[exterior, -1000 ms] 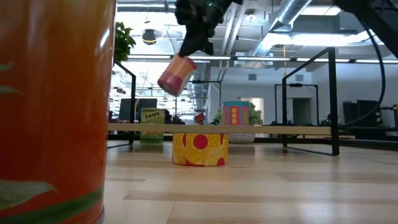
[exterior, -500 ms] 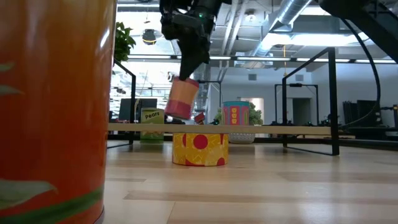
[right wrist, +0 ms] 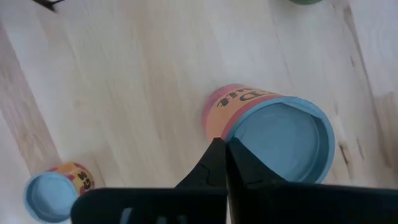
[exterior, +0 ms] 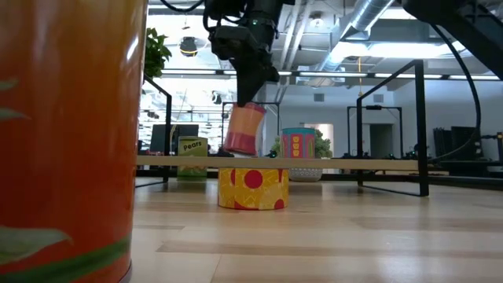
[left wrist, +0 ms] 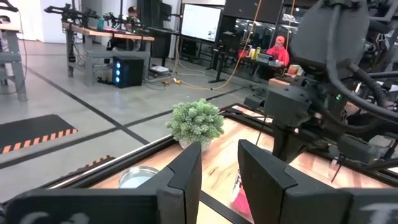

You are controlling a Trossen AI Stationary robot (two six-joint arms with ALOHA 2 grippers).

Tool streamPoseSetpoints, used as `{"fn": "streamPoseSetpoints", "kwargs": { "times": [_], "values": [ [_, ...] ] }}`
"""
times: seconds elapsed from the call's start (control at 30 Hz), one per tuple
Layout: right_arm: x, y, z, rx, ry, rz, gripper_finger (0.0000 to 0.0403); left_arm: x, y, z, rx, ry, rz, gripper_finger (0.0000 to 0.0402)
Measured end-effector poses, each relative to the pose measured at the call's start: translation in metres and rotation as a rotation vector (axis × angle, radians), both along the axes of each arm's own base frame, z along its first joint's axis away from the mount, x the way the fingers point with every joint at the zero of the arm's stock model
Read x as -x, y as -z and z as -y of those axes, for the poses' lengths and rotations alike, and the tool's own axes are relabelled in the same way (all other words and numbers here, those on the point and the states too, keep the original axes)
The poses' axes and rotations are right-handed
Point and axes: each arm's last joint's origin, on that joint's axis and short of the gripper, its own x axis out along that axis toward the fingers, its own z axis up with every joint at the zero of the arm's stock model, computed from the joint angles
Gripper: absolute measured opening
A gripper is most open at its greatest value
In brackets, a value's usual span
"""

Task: Pick and place cans onto a shelf
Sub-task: Put the canned mixed fruit on the shelf

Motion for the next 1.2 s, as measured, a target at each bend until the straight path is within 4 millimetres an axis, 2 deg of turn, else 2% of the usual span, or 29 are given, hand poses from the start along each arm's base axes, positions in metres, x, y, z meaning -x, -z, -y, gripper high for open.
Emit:
{"fn": "streamPoseSetpoints", "kwargs": {
  "times": [0.23, 0.53, 0.83, 1.2],
  "values": [
    [0.005, 0.001, 0.012, -0.011, 0.019, -0.028, 0.0007, 0.0, 0.0, 0.0, 0.0, -0.006, 0.0, 0.0093],
    [0.005, 0.002, 0.012, -0.028, -0.014, -0.034, 0.001, 0.0, 0.0, 0.0, 0.0, -0.007, 0.0, 0.0093],
    [0.005, 0.002, 0.014, -0.027, -0.011, -0.026, 0.0042, 0.0, 0.0, 0.0, 0.0, -0.007, -0.001, 0.0093],
    [0.004, 0.002, 0.013, -0.028, -0.013, -0.026, 0.0045, 0.0, 0.0, 0.0, -0.006, -0.007, -0.005, 0.0093]
  ]
}}
